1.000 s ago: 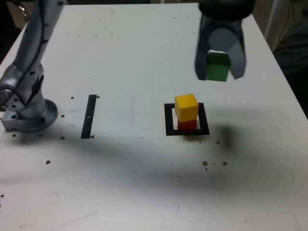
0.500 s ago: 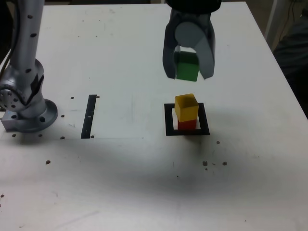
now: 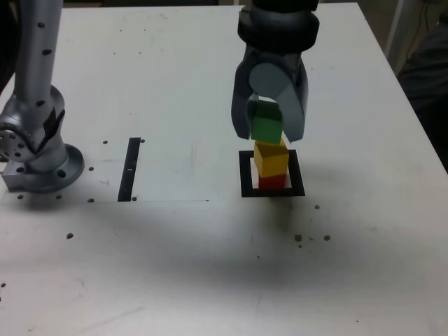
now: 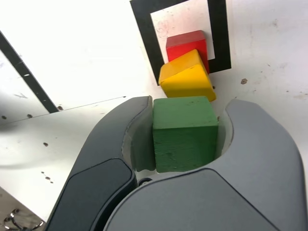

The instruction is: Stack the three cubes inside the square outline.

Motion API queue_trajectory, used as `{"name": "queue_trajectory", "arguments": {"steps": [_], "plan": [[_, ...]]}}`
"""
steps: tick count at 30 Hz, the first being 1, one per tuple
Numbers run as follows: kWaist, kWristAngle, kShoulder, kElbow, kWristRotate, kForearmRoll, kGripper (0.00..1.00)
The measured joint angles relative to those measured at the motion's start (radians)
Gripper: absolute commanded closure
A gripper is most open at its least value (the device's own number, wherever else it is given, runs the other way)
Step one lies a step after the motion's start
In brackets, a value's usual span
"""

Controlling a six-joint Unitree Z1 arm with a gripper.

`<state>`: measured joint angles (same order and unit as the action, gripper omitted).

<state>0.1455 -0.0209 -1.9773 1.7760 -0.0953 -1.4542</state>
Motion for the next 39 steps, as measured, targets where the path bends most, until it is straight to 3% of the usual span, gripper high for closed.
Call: {"name": "queue_trajectory", "arguments": {"steps": [15, 17, 21, 23, 39], "plan": [[0.0, -0.01, -0.044, -0.001, -0.006, 0.034, 0.72], [0.0, -0.01, -0.045, -0.001, -0.008, 0.035, 0.6], [0.0, -0.01, -0.046, -0.003, -0.013, 0.038, 0.2], [0.0, -0.01, -0.046, -0.004, -0.015, 0.038, 0.07], [-0.016, -0.008, -0.045, -0.035, -0.02, 0.04, 0.02]]}}
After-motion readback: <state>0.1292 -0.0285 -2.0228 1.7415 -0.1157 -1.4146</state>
